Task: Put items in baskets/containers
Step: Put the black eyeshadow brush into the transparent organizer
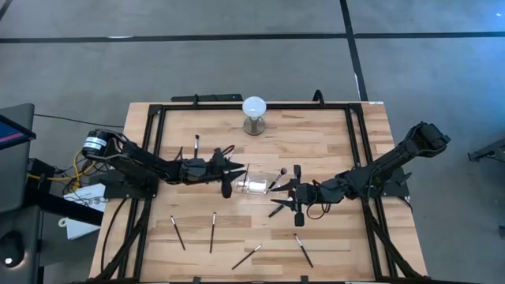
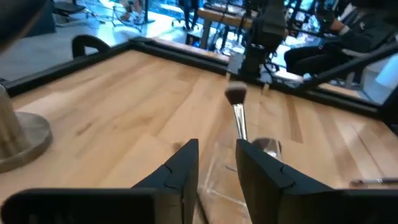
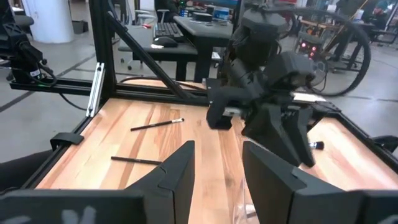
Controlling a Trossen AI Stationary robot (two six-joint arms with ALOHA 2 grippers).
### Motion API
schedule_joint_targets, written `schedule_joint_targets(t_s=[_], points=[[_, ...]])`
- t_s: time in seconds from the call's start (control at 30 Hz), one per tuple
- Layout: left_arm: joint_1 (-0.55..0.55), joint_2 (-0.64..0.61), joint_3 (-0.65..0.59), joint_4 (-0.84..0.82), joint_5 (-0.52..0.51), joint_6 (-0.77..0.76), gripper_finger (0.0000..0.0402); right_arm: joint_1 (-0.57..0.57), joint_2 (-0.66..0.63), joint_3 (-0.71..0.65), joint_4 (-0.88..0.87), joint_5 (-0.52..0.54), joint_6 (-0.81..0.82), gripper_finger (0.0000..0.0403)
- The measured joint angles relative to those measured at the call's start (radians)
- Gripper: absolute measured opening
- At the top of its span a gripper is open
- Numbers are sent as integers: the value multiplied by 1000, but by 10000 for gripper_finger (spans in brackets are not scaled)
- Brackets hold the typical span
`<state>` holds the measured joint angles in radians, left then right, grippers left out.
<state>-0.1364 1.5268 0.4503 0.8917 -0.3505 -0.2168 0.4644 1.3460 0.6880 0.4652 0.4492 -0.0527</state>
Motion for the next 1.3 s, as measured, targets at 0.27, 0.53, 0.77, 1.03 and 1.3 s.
schedule_joint_targets(t_s=[0.27,0.53,0.77,1.03,1.3], points=[[-12,-178,-63,-9,-37,27,120,0,0,0,-53,0,3,123],[-86,-410,-95,-519,-330,-132,113,-25,0,0,-165,-3,20,123],[-103,-403,-10,-597,-294,-150,112,-80,0,1,-236,-2,65,123],[-341,-365,231,-775,-546,22,108,-88,1,-87,-278,-3,242,121],[-301,-308,267,-982,-597,-148,104,-22,1,-157,-171,9,419,121]])
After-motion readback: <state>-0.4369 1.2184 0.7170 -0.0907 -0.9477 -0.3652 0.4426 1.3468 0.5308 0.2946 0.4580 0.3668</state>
